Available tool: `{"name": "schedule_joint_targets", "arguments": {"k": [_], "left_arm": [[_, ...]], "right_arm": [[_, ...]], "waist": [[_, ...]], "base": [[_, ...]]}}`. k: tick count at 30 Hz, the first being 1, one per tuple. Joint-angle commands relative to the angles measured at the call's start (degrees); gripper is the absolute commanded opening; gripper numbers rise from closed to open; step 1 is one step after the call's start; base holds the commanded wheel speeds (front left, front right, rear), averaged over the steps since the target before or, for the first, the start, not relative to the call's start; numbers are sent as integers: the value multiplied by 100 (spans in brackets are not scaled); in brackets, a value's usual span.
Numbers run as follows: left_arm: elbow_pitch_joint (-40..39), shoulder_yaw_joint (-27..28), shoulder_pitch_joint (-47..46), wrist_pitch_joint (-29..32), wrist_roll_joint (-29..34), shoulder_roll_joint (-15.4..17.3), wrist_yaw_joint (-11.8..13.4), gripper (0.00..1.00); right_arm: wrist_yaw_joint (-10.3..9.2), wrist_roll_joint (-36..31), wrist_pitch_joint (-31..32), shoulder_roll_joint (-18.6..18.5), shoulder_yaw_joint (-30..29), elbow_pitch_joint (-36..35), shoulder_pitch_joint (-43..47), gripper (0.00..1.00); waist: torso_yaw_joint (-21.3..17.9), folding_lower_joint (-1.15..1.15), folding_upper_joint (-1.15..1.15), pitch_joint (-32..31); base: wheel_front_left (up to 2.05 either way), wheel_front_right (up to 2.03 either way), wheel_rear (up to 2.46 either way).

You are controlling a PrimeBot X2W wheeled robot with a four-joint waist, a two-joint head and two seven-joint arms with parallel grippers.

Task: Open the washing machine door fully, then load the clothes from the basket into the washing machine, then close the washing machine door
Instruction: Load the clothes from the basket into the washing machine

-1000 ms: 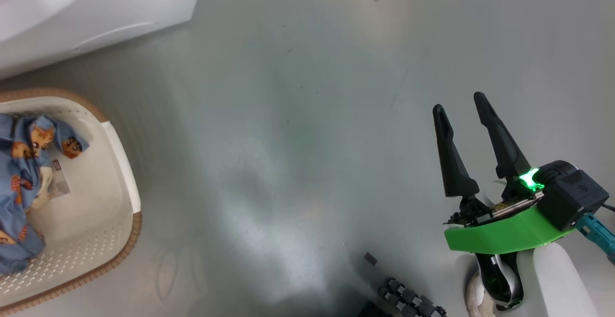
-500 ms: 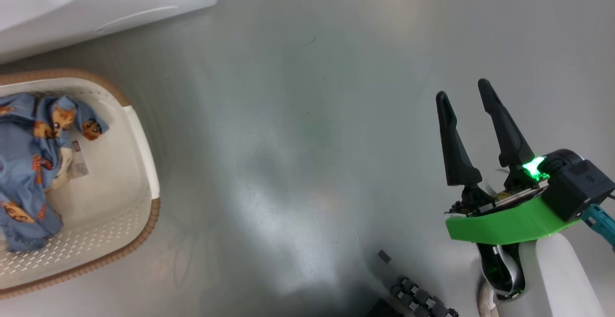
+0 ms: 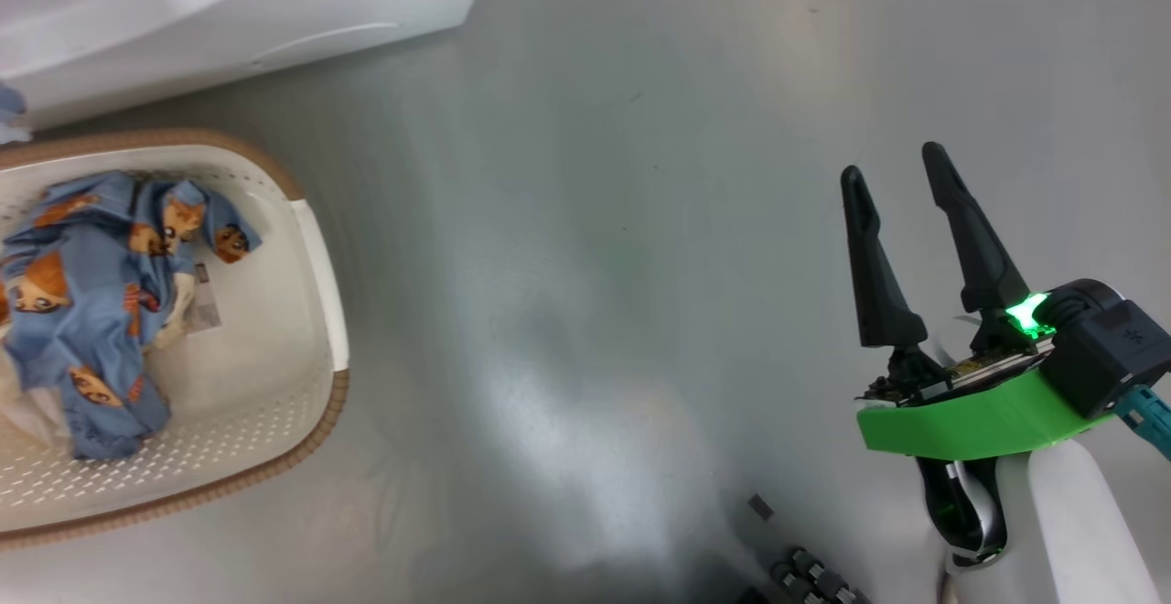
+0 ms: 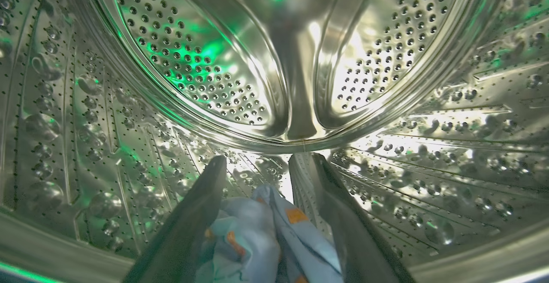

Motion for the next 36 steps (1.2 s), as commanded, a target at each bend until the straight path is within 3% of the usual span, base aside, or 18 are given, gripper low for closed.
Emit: {"name": "schedule_joint_targets", "arguments": {"k": [1, 20, 33, 36], "left_arm": [[-318, 89, 264, -49, -59, 225, 82, 100], [-3105, -1, 3358, -548, -94, -246, 930, 100], [-4053, -347, 5453, -1014, -31, -684, 1357, 100], [-4095, -445, 5784, -1021, -47, -702, 1348, 100]], "right_arm": [[35, -45, -69, -31, 42, -129, 74, 100], [35, -393, -69, -75, -246, -140, 424, 100], [35, -564, -69, -324, -418, -33, 895, 100], [35, -589, -69, -364, -430, -8, 998, 100]], "waist": [[111, 0, 0, -101], [735, 0, 0, -898], [1251, 0, 0, -1789], [1342, 0, 0, -1965]], "base": [[0, 0, 0], [0, 0, 0], [0, 0, 0], [0, 0, 0]]}}
